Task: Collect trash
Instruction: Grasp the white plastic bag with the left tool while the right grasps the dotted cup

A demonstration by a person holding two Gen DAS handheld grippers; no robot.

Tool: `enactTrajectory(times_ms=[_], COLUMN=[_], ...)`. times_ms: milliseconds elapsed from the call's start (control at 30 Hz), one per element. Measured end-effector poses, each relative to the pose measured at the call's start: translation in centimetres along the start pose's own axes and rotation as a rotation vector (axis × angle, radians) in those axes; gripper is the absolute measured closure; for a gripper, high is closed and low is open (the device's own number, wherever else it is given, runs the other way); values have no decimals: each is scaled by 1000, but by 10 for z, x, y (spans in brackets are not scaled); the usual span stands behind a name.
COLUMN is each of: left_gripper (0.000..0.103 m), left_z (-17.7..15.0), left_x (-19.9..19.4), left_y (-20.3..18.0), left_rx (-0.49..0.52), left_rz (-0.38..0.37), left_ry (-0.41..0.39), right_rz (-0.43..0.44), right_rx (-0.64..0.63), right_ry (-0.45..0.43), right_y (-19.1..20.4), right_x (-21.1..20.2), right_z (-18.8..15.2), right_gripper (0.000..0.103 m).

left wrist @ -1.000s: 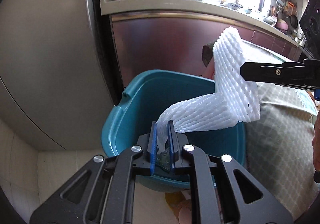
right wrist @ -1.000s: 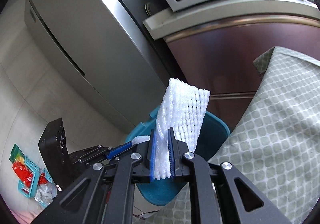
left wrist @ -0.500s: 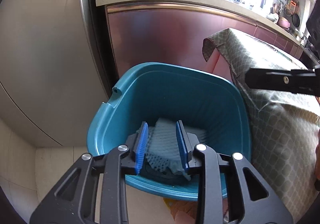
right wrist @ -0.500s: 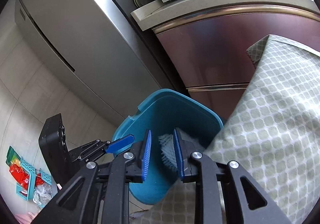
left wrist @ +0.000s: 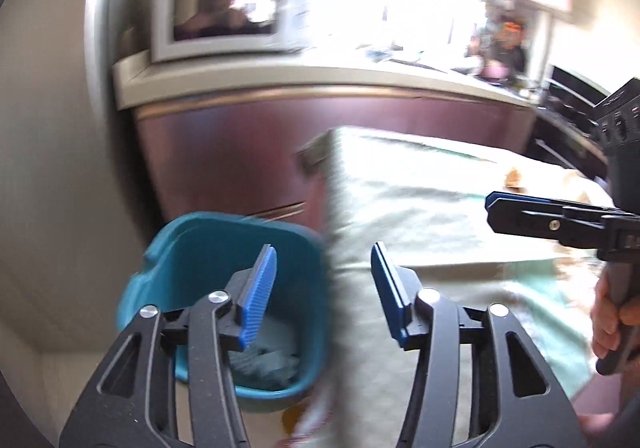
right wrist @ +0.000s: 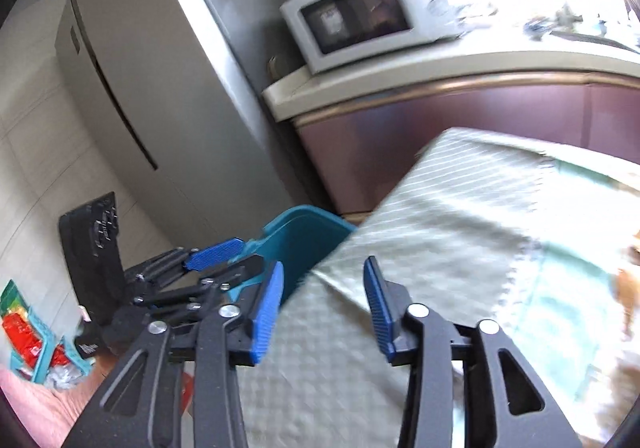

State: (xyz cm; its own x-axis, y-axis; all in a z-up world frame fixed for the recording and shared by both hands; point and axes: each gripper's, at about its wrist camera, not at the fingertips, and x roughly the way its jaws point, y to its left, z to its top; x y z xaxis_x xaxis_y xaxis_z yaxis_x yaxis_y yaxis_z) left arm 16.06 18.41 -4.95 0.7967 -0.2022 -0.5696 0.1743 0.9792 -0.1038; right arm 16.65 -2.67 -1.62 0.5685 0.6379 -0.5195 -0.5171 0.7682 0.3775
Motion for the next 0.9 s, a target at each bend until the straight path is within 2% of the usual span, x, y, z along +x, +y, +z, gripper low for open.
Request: enactTrajectory(times_ms=[200,467,700,900], left_gripper=[48,47,47,46], left_z=[15,21,27,32], left_x=[-1,25,65,89], left_y=[-77,-193,-254,-277], left_rx=[111,247,276,285], left_rz=[-159,-297,-330,-318], left_ry=[-12,38,91,128], right_rz=[-169,-372,-493,-585], right_rx=[82,190,296,363], right_ry=[-105,-180,-240,-284], right_y=[-52,-121,-169,-197], right_x=[-83,-157,-201,-234], right_z=[-23,-53,-75,-91], right_gripper=[55,53,52,49])
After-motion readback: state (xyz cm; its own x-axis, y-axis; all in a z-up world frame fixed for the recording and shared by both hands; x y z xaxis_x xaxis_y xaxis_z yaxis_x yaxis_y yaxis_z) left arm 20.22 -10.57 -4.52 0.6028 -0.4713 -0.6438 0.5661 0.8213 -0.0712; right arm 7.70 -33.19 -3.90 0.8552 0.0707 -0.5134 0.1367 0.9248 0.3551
